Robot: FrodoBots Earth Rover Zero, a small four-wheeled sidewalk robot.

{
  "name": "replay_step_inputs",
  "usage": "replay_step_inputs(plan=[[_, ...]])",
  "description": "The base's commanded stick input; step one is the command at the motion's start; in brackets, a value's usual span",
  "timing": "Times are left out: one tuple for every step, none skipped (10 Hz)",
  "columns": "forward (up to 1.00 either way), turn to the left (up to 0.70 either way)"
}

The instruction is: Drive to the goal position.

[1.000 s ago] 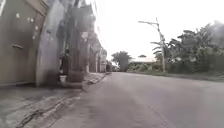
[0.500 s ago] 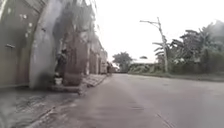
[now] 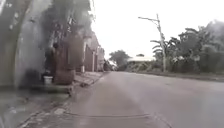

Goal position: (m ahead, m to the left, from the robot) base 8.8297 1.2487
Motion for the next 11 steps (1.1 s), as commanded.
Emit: replay_step_inputs(plan=[[0.67, 0.00], [0.67, 0.00], [0.67, 0.00], [0.67, 0.00], [0.67, 0.00], [0.67, 0.00], [0.68, 0.00], [0.70, 0.00], [0.70, 0.00], [0.67, 0.00], [0.66, 0.00]])
